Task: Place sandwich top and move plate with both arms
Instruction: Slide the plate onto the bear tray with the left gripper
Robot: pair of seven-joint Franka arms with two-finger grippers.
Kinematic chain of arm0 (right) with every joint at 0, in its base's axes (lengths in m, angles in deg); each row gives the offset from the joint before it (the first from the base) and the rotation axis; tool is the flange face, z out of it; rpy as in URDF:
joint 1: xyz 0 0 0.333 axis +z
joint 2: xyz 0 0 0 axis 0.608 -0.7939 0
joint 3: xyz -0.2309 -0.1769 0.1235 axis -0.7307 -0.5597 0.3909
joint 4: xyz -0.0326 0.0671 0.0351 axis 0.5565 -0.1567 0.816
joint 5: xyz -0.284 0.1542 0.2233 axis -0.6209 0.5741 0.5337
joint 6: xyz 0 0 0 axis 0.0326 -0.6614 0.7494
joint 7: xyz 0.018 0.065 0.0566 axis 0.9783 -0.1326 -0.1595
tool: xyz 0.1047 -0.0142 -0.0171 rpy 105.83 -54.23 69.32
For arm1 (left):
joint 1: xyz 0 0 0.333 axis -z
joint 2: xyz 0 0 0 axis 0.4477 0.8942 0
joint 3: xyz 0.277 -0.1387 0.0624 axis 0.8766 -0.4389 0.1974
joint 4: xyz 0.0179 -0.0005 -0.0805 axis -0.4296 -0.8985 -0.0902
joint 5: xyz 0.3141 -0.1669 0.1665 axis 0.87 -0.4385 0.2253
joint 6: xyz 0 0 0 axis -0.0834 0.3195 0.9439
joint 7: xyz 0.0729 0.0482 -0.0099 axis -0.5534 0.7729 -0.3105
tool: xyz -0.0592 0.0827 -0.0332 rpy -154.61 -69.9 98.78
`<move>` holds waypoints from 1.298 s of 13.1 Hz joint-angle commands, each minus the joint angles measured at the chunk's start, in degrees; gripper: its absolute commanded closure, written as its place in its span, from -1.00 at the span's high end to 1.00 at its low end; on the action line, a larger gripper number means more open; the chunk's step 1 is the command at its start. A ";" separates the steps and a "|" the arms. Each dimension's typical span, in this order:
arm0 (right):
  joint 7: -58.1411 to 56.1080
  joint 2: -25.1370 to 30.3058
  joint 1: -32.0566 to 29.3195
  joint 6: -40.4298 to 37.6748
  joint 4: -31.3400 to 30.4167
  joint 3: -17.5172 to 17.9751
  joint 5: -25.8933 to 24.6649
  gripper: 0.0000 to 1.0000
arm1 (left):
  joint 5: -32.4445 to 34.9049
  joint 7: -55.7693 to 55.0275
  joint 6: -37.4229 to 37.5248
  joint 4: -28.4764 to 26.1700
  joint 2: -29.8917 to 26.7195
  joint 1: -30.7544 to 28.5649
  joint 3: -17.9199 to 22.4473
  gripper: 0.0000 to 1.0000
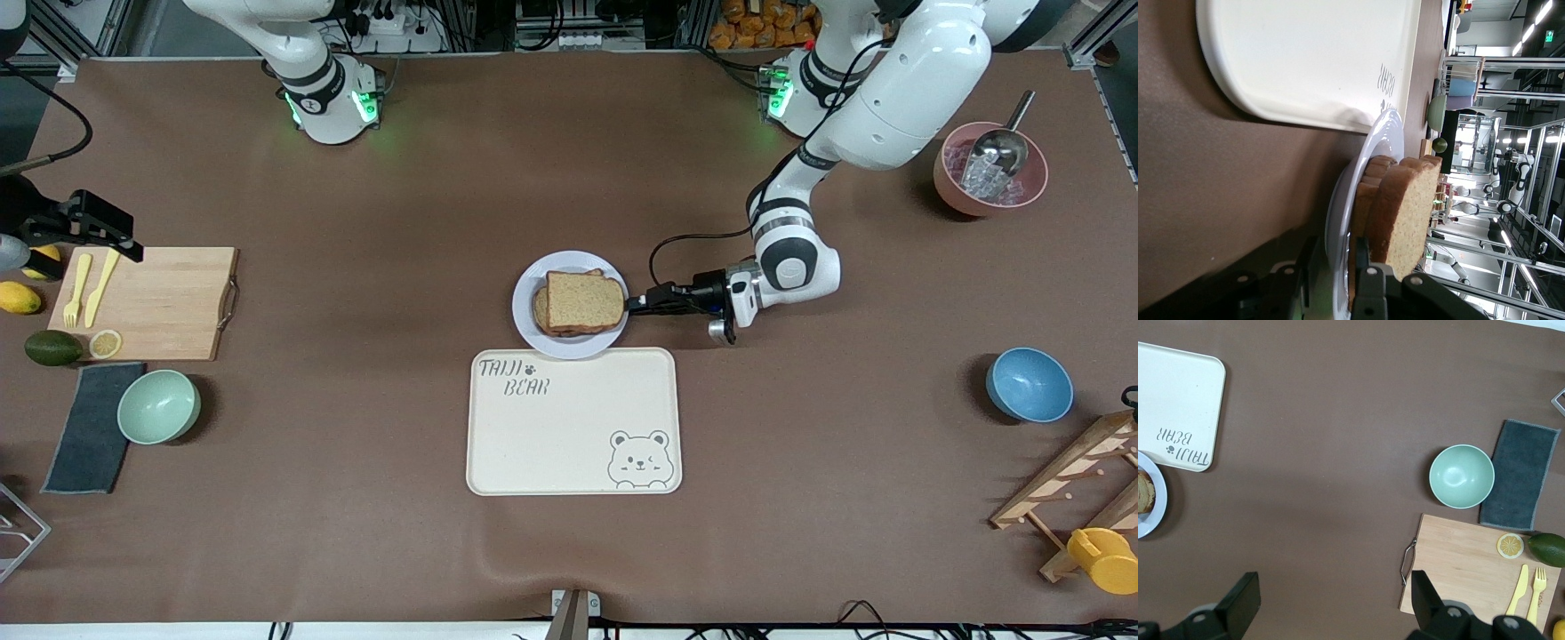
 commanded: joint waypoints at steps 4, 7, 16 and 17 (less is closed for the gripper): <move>2.20 1.37 -1.46 0.58 -1.46 2.91 -6.65 1.00 | -1.70 1.42 0.18 1.40 1.38 0.66 -0.05 -0.46; 2.20 1.37 -2.16 0.58 -1.37 2.91 -6.03 1.00 | -1.70 1.50 0.18 1.66 1.74 0.75 -0.05 -0.51; 2.20 1.37 -1.90 0.31 -1.37 2.91 -5.68 1.00 | -1.70 1.50 0.18 3.33 2.88 1.54 -0.14 -0.66; 2.20 1.37 -1.90 0.23 -1.37 2.91 -5.68 1.00 | -1.70 1.50 0.18 3.42 2.88 1.54 -0.14 -0.70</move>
